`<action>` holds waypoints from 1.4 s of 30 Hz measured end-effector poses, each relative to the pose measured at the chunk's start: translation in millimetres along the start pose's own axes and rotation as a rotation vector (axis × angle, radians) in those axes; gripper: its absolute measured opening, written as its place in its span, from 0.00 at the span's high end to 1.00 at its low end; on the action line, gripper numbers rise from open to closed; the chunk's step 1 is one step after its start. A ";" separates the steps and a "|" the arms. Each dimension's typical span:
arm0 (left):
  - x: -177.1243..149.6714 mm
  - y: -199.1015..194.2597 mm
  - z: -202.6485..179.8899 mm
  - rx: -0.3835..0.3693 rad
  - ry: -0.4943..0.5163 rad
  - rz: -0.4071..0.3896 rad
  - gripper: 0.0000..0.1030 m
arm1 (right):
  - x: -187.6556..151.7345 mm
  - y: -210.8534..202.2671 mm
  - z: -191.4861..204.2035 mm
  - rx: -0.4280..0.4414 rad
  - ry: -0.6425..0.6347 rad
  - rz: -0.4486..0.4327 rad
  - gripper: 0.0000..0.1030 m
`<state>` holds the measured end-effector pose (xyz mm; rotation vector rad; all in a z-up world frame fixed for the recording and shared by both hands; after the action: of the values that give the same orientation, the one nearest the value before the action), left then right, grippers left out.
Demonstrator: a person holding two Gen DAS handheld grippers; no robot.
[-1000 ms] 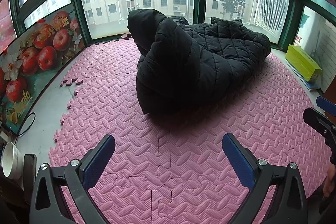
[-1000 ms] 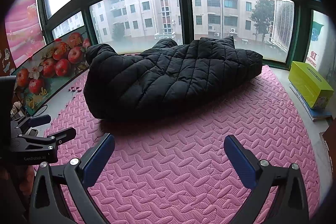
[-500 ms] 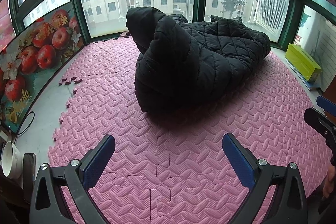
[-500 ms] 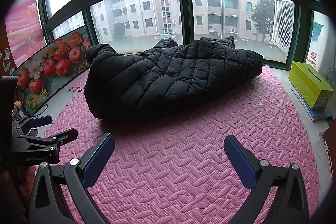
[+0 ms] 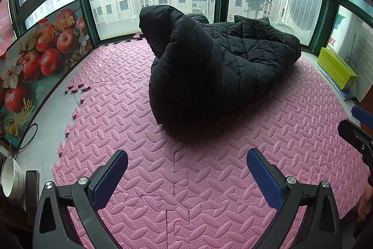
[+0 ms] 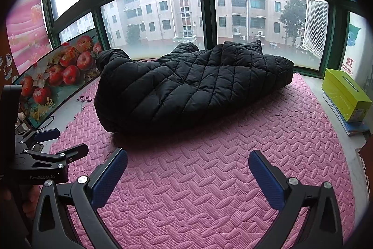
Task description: Fold large clothes
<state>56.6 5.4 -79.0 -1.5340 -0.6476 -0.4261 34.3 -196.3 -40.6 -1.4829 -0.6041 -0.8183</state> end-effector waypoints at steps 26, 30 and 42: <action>4.6 7.2 6.6 0.016 -0.015 0.023 0.00 | 1.9 3.4 1.6 0.009 0.003 0.006 0.00; 4.7 6.4 8.0 0.018 -0.015 0.022 0.00 | 1.9 3.5 1.3 0.009 0.003 0.005 0.00; 36.4 -0.7 12.3 -0.021 -0.010 -0.003 0.00 | 6.8 6.5 -1.7 0.029 0.004 0.013 0.00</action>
<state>82.6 22.6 -56.6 -1.5564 -0.6556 -0.4290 43.3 -199.2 -39.2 -1.4571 -0.6006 -0.7990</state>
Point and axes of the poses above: each gripper's, at about its wrist camera, not at the fingertips, and y roughly the way its jaws point, z to its left, x to its top, the point moved 8 cm from there along y, roughly the way its jaws point, and after that the axes turned 8 degrees about -y, right-handed, at the moved point
